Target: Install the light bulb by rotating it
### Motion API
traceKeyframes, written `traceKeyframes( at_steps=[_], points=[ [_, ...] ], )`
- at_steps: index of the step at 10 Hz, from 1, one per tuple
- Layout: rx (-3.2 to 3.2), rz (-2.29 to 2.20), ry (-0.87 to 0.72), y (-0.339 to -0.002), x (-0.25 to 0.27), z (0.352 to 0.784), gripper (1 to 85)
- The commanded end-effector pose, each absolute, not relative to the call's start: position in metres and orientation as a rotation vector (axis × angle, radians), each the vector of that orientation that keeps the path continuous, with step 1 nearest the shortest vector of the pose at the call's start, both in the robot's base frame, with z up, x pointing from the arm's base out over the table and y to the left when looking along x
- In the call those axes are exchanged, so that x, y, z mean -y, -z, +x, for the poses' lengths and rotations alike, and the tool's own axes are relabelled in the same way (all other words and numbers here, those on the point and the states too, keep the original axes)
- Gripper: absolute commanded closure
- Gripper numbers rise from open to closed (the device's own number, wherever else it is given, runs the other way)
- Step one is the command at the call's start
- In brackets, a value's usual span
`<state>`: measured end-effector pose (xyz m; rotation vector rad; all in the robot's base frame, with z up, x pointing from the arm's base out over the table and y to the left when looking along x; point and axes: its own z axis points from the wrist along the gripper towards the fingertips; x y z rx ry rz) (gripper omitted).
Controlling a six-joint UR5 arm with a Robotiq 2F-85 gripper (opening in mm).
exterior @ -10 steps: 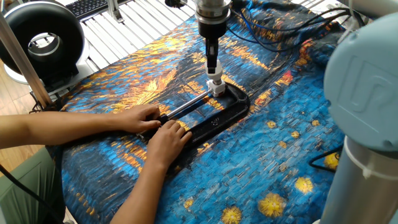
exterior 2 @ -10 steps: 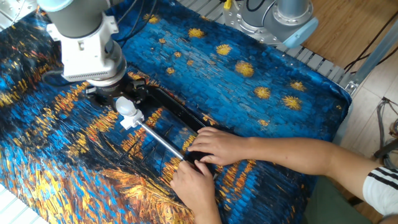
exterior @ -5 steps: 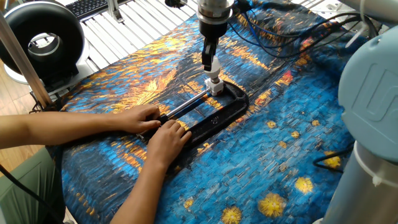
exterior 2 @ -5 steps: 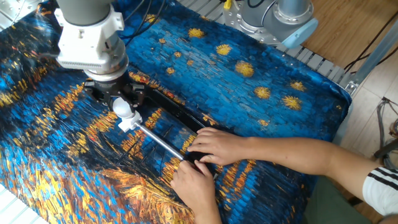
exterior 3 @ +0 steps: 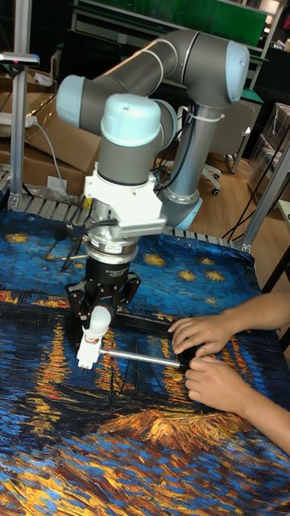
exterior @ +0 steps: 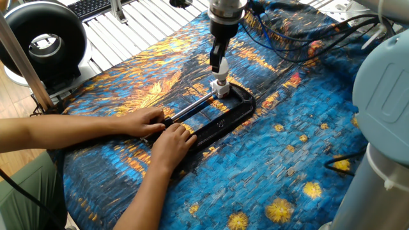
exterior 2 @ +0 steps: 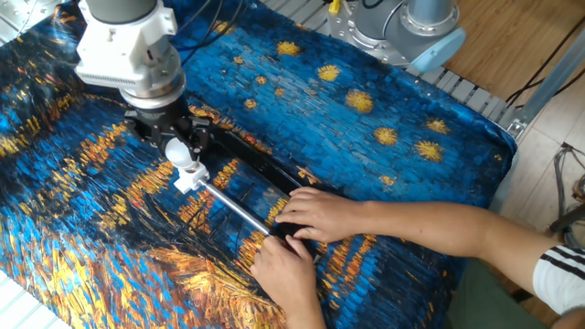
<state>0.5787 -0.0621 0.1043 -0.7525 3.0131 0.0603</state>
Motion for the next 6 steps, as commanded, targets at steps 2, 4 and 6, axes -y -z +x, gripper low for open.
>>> traceKeyframes(
  at_steps=[2,4,6],
  points=[
    [-3.06,-0.654,-0.06,-0.1069,0.0699,0.5714,59.3],
    [-3.068,-0.631,-0.039,-0.1074,0.0728,0.5708,59.7],
    [-3.076,-0.608,-0.04,-0.1116,0.0678,0.5712,60.0]
  ],
)
